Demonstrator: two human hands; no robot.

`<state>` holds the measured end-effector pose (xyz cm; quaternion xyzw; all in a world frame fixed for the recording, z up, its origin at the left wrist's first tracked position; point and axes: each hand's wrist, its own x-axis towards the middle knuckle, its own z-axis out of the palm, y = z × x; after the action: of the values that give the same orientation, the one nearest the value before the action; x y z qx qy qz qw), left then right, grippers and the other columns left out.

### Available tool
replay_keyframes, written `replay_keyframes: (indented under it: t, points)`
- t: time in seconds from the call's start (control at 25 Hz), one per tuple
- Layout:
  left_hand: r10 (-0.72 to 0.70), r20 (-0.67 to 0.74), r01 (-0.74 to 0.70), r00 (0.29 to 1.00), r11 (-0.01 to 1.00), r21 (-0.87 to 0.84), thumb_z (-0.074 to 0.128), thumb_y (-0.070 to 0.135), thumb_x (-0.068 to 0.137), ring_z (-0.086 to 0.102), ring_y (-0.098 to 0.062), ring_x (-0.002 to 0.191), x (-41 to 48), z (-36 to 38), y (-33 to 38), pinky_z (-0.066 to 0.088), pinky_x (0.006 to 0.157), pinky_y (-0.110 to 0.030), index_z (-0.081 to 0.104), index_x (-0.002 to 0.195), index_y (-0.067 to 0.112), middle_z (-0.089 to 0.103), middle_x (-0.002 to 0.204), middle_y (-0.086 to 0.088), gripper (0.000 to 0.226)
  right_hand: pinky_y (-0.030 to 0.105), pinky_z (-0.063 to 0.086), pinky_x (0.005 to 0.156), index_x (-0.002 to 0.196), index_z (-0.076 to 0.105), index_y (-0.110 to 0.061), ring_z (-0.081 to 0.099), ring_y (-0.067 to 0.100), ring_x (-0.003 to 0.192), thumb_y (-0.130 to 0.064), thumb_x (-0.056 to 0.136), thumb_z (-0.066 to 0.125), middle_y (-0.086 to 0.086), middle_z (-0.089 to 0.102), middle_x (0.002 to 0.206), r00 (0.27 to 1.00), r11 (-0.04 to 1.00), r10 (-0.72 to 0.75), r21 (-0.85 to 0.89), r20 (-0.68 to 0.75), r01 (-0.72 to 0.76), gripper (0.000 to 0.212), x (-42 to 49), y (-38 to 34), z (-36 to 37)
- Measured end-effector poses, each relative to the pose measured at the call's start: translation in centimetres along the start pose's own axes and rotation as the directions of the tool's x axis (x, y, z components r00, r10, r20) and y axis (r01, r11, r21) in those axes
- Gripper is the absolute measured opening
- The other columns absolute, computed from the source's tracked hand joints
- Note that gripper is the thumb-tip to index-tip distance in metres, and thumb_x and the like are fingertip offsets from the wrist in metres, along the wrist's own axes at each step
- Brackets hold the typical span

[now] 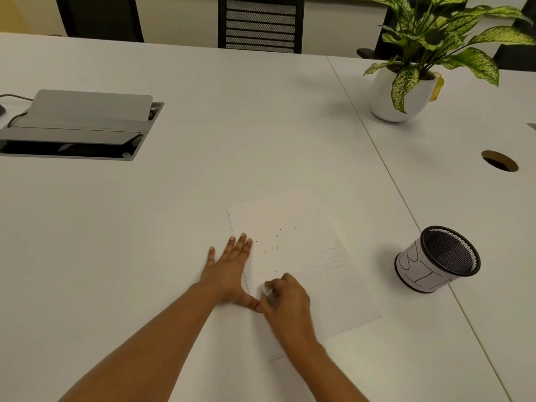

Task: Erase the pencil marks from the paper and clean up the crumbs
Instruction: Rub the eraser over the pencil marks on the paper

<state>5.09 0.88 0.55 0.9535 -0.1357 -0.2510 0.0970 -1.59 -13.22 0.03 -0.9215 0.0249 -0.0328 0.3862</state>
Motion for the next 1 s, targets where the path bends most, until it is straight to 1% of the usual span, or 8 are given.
replay_keyframes:
  t: [0.08,0.2,0.32,0.56,0.76,0.84,0.92,1.0]
  points:
    - [-0.002,0.0,0.002,1.0,1.0,-0.004,0.069,0.073,0.051,-0.028,-0.013,0.136,-0.1,0.0,0.0,-0.015,0.111,-0.049,-0.024,0.141,0.021,-0.031,0.149,0.007,0.14,0.009,0.03,0.055,0.091,0.066,-0.005,0.041,0.003,0.061,-0.012,0.08,0.061,-0.002,0.046,0.078,1.0,1.0,0.009,-0.027,-0.024,-0.01,0.014,0.8,0.7,-0.7]
    - [0.002,0.0,-0.002,1.0,1.0,-0.006,0.069,0.072,0.051,-0.028,-0.012,0.136,-0.1,0.0,-0.1,-0.016,0.11,-0.048,-0.024,0.141,0.021,-0.031,0.149,0.007,0.14,0.016,0.03,0.055,0.088,0.065,-0.003,0.045,0.012,0.064,-0.011,0.08,0.062,0.0,0.049,0.078,0.986,0.991,0.104,-0.067,-0.133,-0.114,0.012,2.9,2.9,-3.3]
    - [0.002,-0.004,-0.003,1.0,1.0,-0.005,0.069,0.073,0.051,-0.028,-0.013,0.136,-0.1,0.1,-0.2,-0.016,0.109,-0.048,-0.024,0.141,0.021,-0.031,0.149,0.007,0.14,0.011,0.029,0.053,0.082,0.06,-0.003,0.047,0.014,0.064,-0.008,0.08,0.061,0.001,0.05,0.076,0.962,0.986,0.148,-0.037,-0.228,-0.161,0.005,3.4,3.1,-3.9]
    - [0.005,-0.012,-0.005,1.0,1.0,-0.003,0.068,0.073,0.051,-0.028,-0.013,0.136,-0.1,0.1,-0.1,-0.017,0.108,-0.047,-0.025,0.141,0.021,-0.031,0.149,0.006,0.14,0.006,0.03,0.054,0.078,0.059,-0.006,0.04,-0.001,0.059,-0.008,0.078,0.063,-0.003,0.047,0.072,0.996,0.996,-0.09,0.013,-0.019,0.09,0.004,1.1,0.7,0.4]
    - [0.01,-0.012,-0.01,1.0,1.0,0.006,0.069,0.073,0.052,-0.028,-0.012,0.136,-0.1,0.1,-0.2,-0.017,0.108,-0.047,-0.024,0.142,0.02,-0.031,0.149,0.006,0.14,0.019,0.032,0.062,0.086,0.062,-0.002,0.046,0.015,0.067,-0.011,0.083,0.06,0.002,0.05,0.078,0.989,0.993,0.037,-0.102,-0.143,-0.052,0.01,5.7,3.3,-3.6]
    - [0.012,-0.007,-0.012,1.0,1.0,0.004,0.068,0.073,0.051,-0.03,-0.009,0.133,-0.1,0.1,-0.2,-0.017,0.108,-0.048,-0.025,0.141,0.02,-0.032,0.149,0.006,0.14,0.019,0.033,0.063,0.087,0.061,0.0,0.047,0.016,0.068,-0.011,0.085,0.058,0.006,0.054,0.08,0.977,0.99,0.088,-0.092,-0.193,-0.107,0.011,6.1,3.3,-3.9]
    - [0.009,-0.008,-0.009,1.0,1.0,0.008,0.068,0.073,0.052,-0.031,-0.009,0.131,-0.1,0.2,-0.2,-0.016,0.109,-0.048,-0.025,0.141,0.02,-0.032,0.149,0.006,0.139,0.011,0.032,0.057,0.087,0.06,-0.002,0.046,0.012,0.066,-0.009,0.084,0.058,0.008,0.057,0.082,0.987,0.994,0.059,-0.086,-0.148,-0.072,0.009,5.2,2.1,-2.8]
    - [0.006,-0.01,-0.006,1.0,1.0,0.018,0.068,0.071,0.054,-0.029,-0.012,0.135,0.0,0.2,-0.1,-0.015,0.11,-0.048,-0.025,0.141,0.02,-0.031,0.149,0.005,0.137,0.005,0.036,0.059,0.086,0.062,-0.004,0.042,0.007,0.061,-0.009,0.08,0.06,0.007,0.058,0.08,0.999,0.997,-0.043,-0.058,-0.021,0.041,0.008,3.1,0.5,-0.5]
